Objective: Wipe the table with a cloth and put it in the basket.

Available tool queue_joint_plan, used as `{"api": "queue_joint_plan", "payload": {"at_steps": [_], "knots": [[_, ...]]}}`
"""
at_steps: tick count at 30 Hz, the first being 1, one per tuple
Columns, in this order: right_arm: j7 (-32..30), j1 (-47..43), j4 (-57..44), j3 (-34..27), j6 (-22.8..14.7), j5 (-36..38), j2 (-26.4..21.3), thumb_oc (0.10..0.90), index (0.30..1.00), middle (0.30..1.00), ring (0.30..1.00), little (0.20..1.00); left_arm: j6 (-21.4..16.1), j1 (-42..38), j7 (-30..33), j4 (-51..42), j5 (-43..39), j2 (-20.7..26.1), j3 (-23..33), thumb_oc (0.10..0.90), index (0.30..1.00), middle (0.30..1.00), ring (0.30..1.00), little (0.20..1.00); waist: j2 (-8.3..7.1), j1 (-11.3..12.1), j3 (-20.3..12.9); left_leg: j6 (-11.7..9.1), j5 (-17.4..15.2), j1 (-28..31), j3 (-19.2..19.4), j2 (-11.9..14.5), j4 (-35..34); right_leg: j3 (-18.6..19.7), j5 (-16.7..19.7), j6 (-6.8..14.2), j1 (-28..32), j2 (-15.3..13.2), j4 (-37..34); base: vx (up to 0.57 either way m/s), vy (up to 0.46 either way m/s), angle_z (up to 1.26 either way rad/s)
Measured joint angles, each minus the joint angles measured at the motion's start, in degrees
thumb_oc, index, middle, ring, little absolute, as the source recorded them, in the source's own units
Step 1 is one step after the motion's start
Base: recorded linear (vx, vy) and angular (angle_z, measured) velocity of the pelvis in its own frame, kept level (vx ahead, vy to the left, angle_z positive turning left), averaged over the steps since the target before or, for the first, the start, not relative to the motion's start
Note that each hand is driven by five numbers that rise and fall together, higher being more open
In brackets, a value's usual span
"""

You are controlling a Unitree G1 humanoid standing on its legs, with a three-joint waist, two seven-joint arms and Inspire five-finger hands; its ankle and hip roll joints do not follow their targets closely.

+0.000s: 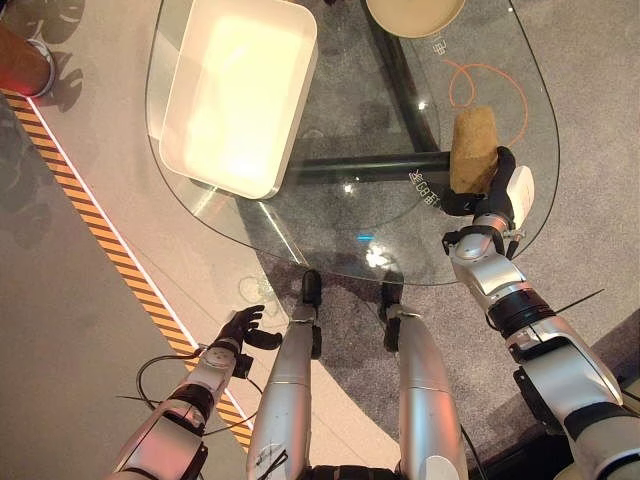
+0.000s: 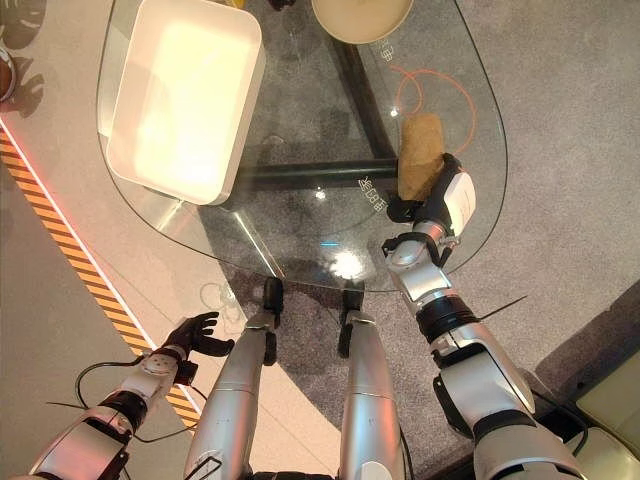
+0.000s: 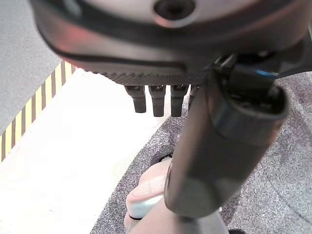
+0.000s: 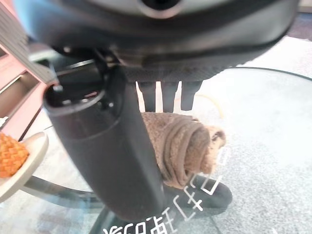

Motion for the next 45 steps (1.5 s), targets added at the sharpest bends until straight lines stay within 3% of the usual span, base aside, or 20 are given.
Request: {"api": "queue_joint_plan", "payload": {"at_steps": [33, 34, 35, 36, 45], "knots": [[0.6, -5.4, 9.1, 1.6, 0.5, 1.7, 0.0, 0.800, 0.900, 0.900, 0.900, 0.900, 0.1, -0.6, 0.0, -0.1, 0.0, 0.0, -2.0, 0.800, 0.900, 0.900, 0.900, 0.900, 0.30, 1.3, 0.0, 0.0, 0.0, -0.8, -0.3, -0.2, 0.3, -0.3, 0.0, -0.1, -0.5, -0.6, 0.5, 0.00, 0.000, 0.00], [0.6, -5.4, 9.2, 1.6, 0.5, 1.7, 0.0, 0.687, 0.804, 0.804, 0.804, 0.787, 0.1, -0.6, 0.0, -0.1, 0.0, 0.0, -2.1, 0.800, 0.900, 0.900, 0.900, 0.900, 0.30, 1.3, 0.0, 0.0, 0.0, -0.8, -0.3, -0.2, 0.3, -0.4, 0.0, -0.1, -0.5, -0.7, 0.8, 0.00, 0.000, 0.00], [0.6, -5.5, 9.7, 1.7, 0.4, 1.7, 0.0, 0.355, 0.519, 0.519, 0.519, 0.455, 0.1, -0.6, 0.0, -0.1, 0.0, 0.0, -2.1, 0.800, 0.900, 0.900, 0.900, 0.900, 0.30, 1.4, 0.0, 0.0, 0.0, -0.8, -0.3, -0.3, 0.4, -0.4, 0.0, -0.2, -0.5, -0.7, 0.9, 0.00, 0.000, 0.00], [0.6, -5.7, 10.0, 1.7, 0.4, 1.7, 0.0, 0.100, 0.300, 0.300, 0.300, 0.200, 0.1, -0.6, 0.0, -0.1, 0.0, 0.0, -2.1, 0.800, 0.900, 0.900, 0.900, 0.900, 0.30, 1.4, 0.0, 0.0, 0.0, -0.8, -0.4, -0.3, 0.4, -0.4, -0.1, -0.2, -0.5, -0.8, 1.0, 0.00, 0.000, 0.00], [0.7, -8.3, 13.5, 1.2, 0.3, 1.7, -0.2, 0.100, 0.300, 0.300, 0.300, 0.200, 0.1, -0.6, 0.0, -0.1, 0.0, 0.0, -2.2, 0.800, 0.900, 0.900, 0.900, 0.900, 0.43, 1.4, -0.1, -0.2, 0.1, -0.9, -0.6, -0.3, 0.3, -0.6, -0.5, 0.0, -0.8, -0.8, 1.0, 0.00, 0.000, 0.00]]}}
